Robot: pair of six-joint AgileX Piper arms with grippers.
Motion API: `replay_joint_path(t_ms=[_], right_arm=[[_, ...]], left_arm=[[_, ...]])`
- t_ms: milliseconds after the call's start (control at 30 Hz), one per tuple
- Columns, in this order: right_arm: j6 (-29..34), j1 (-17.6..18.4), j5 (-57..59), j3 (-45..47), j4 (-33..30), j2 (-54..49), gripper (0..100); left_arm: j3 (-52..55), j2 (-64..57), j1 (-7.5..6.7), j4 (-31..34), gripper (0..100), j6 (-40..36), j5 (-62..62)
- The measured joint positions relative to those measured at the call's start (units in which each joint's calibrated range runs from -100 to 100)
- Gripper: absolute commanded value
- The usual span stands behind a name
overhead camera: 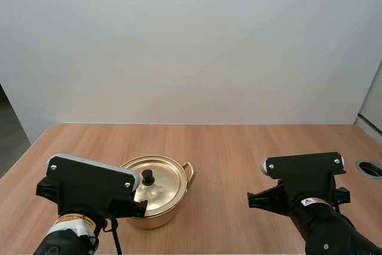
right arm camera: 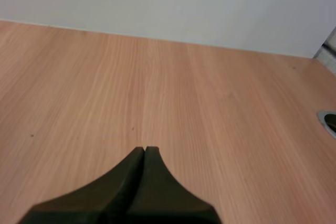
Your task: Open the pot, put the car inside, and close it
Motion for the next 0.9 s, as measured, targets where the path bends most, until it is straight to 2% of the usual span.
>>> replay_joint_path(t_ms=[200, 367, 533, 700, 733, 767, 867, 900], right_arm=[[0.1, 0.3, 1.5, 0.0, 1.4, -0.4, 0], [0.1, 3.3, 5.2, 0.0, -0.7, -7.7, 0], [4.0, 6.3, 16.6, 0.0, -3.9, -17.2, 0], [8.0, 6.4, 17.1, 0.0, -4.2, -20.7, 0], [8.0, 6.4, 15.9, 0.0, -4.2, -20.6, 0], [8.0, 6.4, 14.2, 0.0, -4.6, -19.6, 0], [8.4, 6.4, 13.2, 0.0, -7.2, -17.8, 0], [9.0, 6.4, 13.4, 0.0, -8.2, -17.8, 0]], left_arm=[[0.0, 0.0, 0.0, 0.4, 99, -9.0, -0.2], [0.0, 0.0, 0.0, 0.8, 99, -14.7, -0.2], [0.0, 0.0, 0.0, 3.2, 99, -13.9, 1.1], [0.0, 0.0, 0.0, 4.8, 96, -11.7, 1.0], [0.0, 0.0, 0.0, 4.4, 87, -11.7, 0.8], [0.0, 0.0, 0.0, 3.8, 74, -11.7, 1.0], [0.0, 0.0, -0.08, 2.3, 16, -11.3, 1.0], [0.0, 0.0, -0.08, 2.2, 0, -11.3, 1.0]])
